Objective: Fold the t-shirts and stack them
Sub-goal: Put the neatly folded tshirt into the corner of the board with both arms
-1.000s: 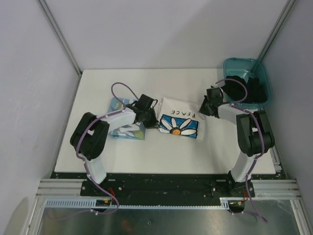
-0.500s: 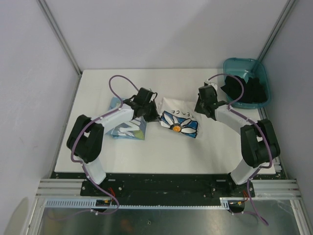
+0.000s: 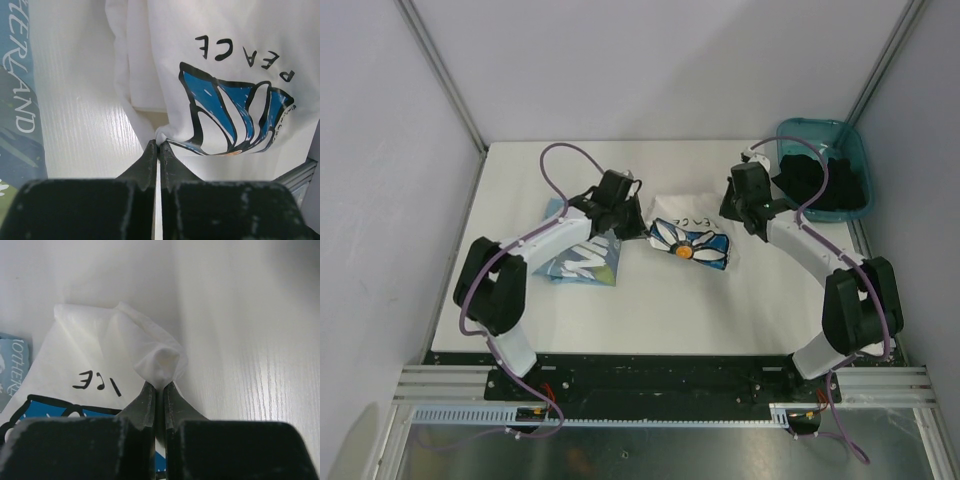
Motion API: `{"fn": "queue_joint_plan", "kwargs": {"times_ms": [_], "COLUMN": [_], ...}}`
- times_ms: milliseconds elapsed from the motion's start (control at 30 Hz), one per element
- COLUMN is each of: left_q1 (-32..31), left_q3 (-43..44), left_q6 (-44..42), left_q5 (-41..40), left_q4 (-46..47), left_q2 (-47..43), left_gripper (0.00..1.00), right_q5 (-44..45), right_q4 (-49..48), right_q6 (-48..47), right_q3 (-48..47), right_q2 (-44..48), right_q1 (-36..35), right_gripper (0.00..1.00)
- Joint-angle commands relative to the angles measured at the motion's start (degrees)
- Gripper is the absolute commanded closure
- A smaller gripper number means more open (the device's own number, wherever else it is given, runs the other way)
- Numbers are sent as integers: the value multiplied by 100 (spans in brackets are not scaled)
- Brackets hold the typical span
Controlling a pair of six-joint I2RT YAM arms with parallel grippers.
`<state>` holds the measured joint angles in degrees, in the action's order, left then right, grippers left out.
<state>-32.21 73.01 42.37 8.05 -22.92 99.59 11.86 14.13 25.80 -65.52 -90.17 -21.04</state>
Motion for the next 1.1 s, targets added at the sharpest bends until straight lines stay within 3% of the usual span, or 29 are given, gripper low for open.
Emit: {"fn": "queue_joint_plan", "kwargs": {"times_ms": [0, 433, 1067], "left_q1": [66, 635, 2878], "left_q3": [351, -145, -1601], "left_q6": [-238, -375, -1085], "left_q5": [-110, -276, -111], "left_q4": [-7, -306, -1011], "left_q2": [-509, -1501, -2975], "left_gripper": [100, 100, 100], "right_q5": [155, 370, 742], "right_q4": [-27, 133, 124], "right_q6": [-40, 287, 772], "right_q3": [-413, -1142, -3089], "right_q2": [389, 332, -1594], "right_q1": [-84, -690, -2202], "right_gripper": [100, 100, 100]}}
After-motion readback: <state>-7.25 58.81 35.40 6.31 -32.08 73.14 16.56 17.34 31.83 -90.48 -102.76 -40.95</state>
